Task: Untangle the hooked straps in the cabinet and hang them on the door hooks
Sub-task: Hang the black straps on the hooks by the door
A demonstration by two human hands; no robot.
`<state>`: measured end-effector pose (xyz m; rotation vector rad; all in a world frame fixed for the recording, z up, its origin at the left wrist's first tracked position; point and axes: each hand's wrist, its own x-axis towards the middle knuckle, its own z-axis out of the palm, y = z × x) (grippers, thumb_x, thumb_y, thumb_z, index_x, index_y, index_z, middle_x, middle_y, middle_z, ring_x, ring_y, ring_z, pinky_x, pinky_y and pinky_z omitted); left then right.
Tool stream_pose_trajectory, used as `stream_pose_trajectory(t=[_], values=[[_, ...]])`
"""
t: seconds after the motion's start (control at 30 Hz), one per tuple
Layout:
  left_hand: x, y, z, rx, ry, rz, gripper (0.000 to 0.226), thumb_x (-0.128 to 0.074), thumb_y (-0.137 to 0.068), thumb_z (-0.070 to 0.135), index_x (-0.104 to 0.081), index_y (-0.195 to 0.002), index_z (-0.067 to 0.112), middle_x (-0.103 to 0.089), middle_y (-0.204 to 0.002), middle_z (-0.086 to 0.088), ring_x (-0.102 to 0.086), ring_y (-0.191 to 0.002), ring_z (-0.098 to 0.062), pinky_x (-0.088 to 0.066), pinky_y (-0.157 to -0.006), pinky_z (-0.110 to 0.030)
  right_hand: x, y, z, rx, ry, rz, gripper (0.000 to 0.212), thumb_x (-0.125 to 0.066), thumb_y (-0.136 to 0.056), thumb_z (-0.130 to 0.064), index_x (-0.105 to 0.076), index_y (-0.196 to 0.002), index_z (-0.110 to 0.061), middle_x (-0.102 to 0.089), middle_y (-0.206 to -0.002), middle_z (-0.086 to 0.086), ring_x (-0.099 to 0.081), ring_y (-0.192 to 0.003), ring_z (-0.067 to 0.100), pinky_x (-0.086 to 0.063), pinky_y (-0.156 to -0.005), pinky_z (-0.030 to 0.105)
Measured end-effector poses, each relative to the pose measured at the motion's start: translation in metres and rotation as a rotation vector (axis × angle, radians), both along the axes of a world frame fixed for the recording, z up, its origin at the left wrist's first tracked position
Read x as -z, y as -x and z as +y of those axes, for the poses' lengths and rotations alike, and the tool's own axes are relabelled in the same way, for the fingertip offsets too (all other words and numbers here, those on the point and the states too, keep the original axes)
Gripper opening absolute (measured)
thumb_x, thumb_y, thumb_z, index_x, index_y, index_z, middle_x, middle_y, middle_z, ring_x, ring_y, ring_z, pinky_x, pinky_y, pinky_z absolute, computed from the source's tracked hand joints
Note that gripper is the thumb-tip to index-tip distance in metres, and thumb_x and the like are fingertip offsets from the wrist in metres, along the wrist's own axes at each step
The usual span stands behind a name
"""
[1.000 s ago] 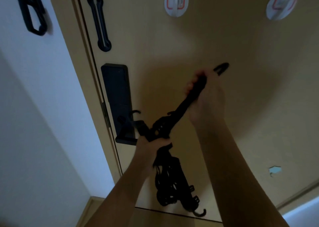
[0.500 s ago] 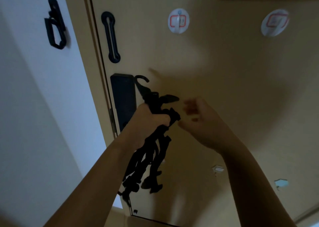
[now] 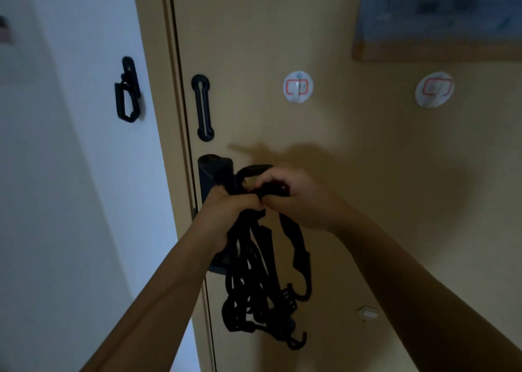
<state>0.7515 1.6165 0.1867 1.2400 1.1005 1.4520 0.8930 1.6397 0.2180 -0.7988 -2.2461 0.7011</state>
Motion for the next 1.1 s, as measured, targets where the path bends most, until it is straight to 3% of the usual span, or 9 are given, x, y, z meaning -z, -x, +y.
stream_pose_trajectory(t=[0.17,0.33,0.53,0.7,0.8,0.87,0.97,1.03,1.1], values=[[-0.013,-0.007,0.007,-0.111,-0.166,-0.016,0.024,-0.075,-0.069,-0.002,-0.072,-0.087,0.015,-0.074,-0.083,-0.003,-0.071,-0.080,-0.018,-0.057,-0.069,-0.030,-0.030,0.005,0.015,0.062,-0.040,0.312,0.036,-0.058,-0.079,0.008,-0.062,-0.077,-0.027,-0.062,-0.085,-0.007,-0.059,-0.078,-0.002,-0.046,-0.074,0.011],[-0.014,-0.022,0.015,-0.347,-0.182,-0.063,0.018,-0.076,-0.071,0.000,-0.064,-0.072,0.013,-0.065,-0.053,0.013,-0.060,-0.050,0.001,-0.049,-0.047,-0.015,-0.069,0.005,0.020,0.121,-0.095,0.502,0.026,-0.057,-0.083,0.002,-0.061,-0.081,-0.023,-0.060,-0.084,-0.010,-0.058,-0.080,0.002,-0.045,-0.074,0.012],[-0.060,0.000,0.025,-0.257,-0.133,-0.280,0.015,-0.058,-0.079,-0.001,-0.059,-0.066,0.007,-0.058,-0.054,-0.003,-0.056,-0.053,-0.016,-0.046,-0.059,-0.028,-0.092,-0.008,0.034,0.223,-0.076,0.450,0.025,-0.054,-0.077,-0.002,-0.055,-0.067,-0.024,-0.055,-0.077,0.001,-0.046,-0.061,0.010,-0.037,-0.061,0.025],[-0.129,0.019,0.028,-0.077,-0.199,-0.181,0.017,-0.044,-0.081,0.001,-0.050,-0.066,0.007,-0.041,-0.045,0.002,-0.038,-0.038,-0.009,-0.034,-0.041,-0.016,-0.117,-0.020,0.033,0.126,-0.050,0.287,0.017,-0.052,-0.088,-0.007,-0.062,-0.081,-0.017,-0.052,-0.057,-0.010,-0.046,-0.039,-0.007,-0.032,-0.044,0.010],[-0.162,0.021,0.029,-0.028,-0.256,-0.095,0.027,-0.047,-0.081,0.004,-0.051,-0.056,0.014,-0.042,-0.043,0.006,-0.035,-0.039,-0.007,-0.031,-0.039,-0.016,-0.136,-0.015,0.032,0.020,-0.097,0.169,0.011,-0.063,-0.085,-0.025,-0.070,-0.078,-0.023,-0.069,-0.069,0.004,-0.059,-0.060,0.002,-0.043,-0.061,0.014],[-0.177,0.021,0.033,0.001,-0.306,-0.074,0.038,-0.051,-0.081,0.004,-0.056,-0.047,0.020,-0.047,-0.047,0.008,-0.037,-0.041,-0.005,-0.031,-0.041,-0.016,-0.147,-0.012,0.037,0.022,-0.135,0.116,0.015,-0.066,-0.082,-0.032,-0.073,-0.074,-0.023,-0.065,-0.084,0.030,-0.056,-0.071,0.024,-0.041,-0.068,0.031],[-0.193,0.025,0.046,0.062,-0.346,-0.010,0.049,-0.053,-0.083,0.003,-0.059,-0.038,0.022,-0.050,-0.049,0.011,-0.037,-0.041,-0.003,-0.031,-0.040,-0.015,-0.166,-0.011,0.048,0.046,-0.250,0.104,0.019,-0.064,-0.084,-0.029,-0.073,-0.072,-0.017,-0.067,-0.075,0.019,-0.056,-0.068,0.016,-0.042,-0.069,0.028],[-0.206,0.031,0.057,0.084,-0.364,0.004,0.045,-0.054,-0.083,0.004,-0.059,-0.041,0.022,-0.049,-0.050,0.010,-0.036,-0.040,-0.003,-0.031,-0.039,-0.014,-0.182,-0.010,0.054,0.050,-0.309,0.082,0.028,-0.064,-0.083,-0.034,-0.072,-0.075,-0.009,-0.062,-0.075,0.027,-0.051,-0.065,0.026,-0.037,-0.066,0.031],[-0.221,0.037,0.069,0.081,-0.384,0.011,0.032,-0.056,-0.082,0.007,-0.059,-0.054,0.021,-0.049,-0.055,0.008,-0.036,-0.040,-0.004,-0.031,-0.039,-0.014,-0.201,-0.010,0.058,0.051,-0.340,0.014,0.060,-0.062,-0.074,-0.054,-0.067,-0.087,0.005,-0.054,-0.068,0.024,-0.045,-0.058,0.031,-0.034,-0.059,0.024]])
